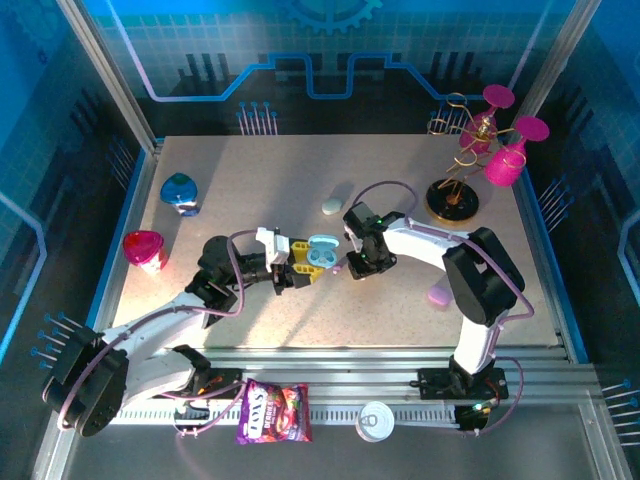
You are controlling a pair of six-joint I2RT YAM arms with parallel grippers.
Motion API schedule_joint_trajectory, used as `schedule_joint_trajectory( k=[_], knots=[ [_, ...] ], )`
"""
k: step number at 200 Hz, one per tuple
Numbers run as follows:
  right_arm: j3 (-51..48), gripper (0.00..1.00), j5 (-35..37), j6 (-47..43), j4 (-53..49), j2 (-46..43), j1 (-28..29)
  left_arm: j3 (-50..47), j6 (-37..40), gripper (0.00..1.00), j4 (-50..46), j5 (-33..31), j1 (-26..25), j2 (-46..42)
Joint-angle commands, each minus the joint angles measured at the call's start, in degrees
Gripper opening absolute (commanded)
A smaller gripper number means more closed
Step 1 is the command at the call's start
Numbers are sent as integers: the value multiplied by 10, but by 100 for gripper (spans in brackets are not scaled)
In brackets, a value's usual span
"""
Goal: Insert the wireless bluetooth earbuds into the charging case
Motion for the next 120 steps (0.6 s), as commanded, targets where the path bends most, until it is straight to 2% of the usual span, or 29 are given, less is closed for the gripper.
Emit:
schedule_joint_trajectory(
  k=[1,33,49,71,120],
  knots=[
    [13,29,6,-37,-51,-3,-3,7,0,33,17,10,2,4],
    [26,36,26,-23,-55,-11,3,7,0,33,14,9,2,1],
    [23,43,45,16,-43,-28,11,8,0,33,14,9,2,0],
    [13,46,89,97,-28,-45,30,9,1,33,15,10,2,-2],
    [56,40,164,178,-82,0,67,9,-1,33,15,13,2,-14]
  ],
)
